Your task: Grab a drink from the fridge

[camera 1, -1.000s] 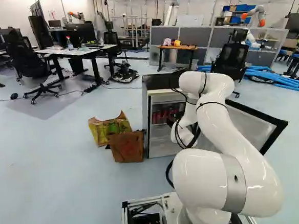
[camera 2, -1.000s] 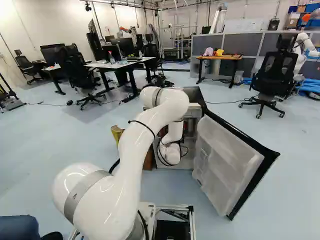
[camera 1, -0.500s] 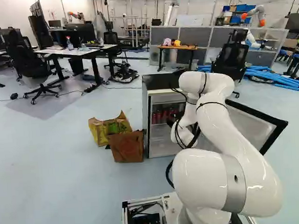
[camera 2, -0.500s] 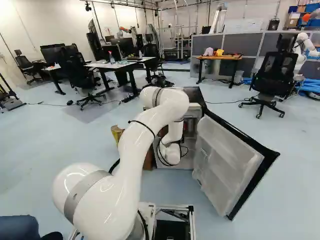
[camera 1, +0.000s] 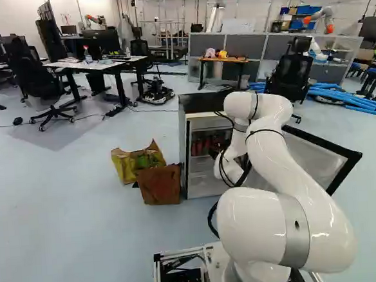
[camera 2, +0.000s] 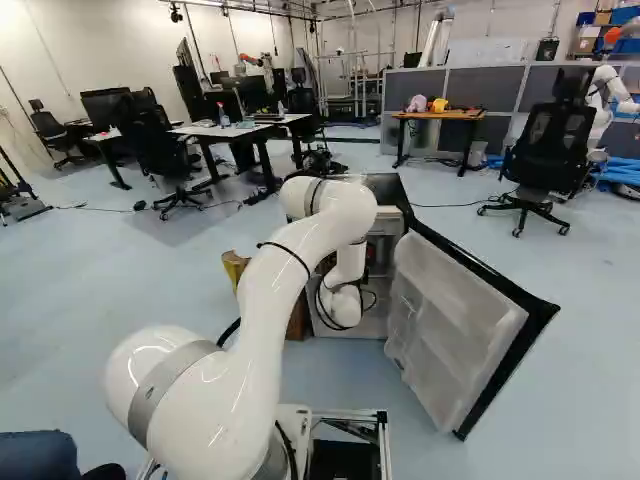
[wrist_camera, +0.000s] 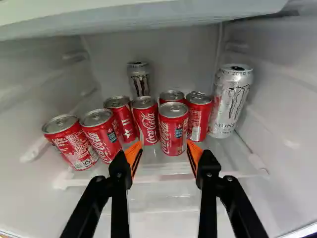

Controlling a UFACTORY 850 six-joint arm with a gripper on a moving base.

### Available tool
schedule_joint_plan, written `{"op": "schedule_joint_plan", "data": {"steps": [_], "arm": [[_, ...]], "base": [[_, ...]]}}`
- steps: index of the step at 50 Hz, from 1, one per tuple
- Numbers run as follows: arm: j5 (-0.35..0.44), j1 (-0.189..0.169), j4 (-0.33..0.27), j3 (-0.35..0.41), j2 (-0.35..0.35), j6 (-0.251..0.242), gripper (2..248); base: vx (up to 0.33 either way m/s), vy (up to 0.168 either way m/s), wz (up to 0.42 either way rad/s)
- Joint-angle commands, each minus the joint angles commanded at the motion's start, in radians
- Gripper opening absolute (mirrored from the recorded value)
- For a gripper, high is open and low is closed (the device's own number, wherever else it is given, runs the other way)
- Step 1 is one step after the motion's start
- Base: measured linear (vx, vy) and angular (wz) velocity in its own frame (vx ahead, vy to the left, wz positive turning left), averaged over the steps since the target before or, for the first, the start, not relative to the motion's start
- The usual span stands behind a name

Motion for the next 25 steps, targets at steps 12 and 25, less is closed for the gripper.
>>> {"op": "schedule_joint_plan", "data": {"steps": [12,25], "arm": [[0.000,0.004,0.000,-0.027,-0.013,0.000,145],[0.000,0.008,0.000,-0.054,-0.027,0.000,145]], "base": [[0.000,0.000,0.000],[0.000,0.000,0.000]]}}
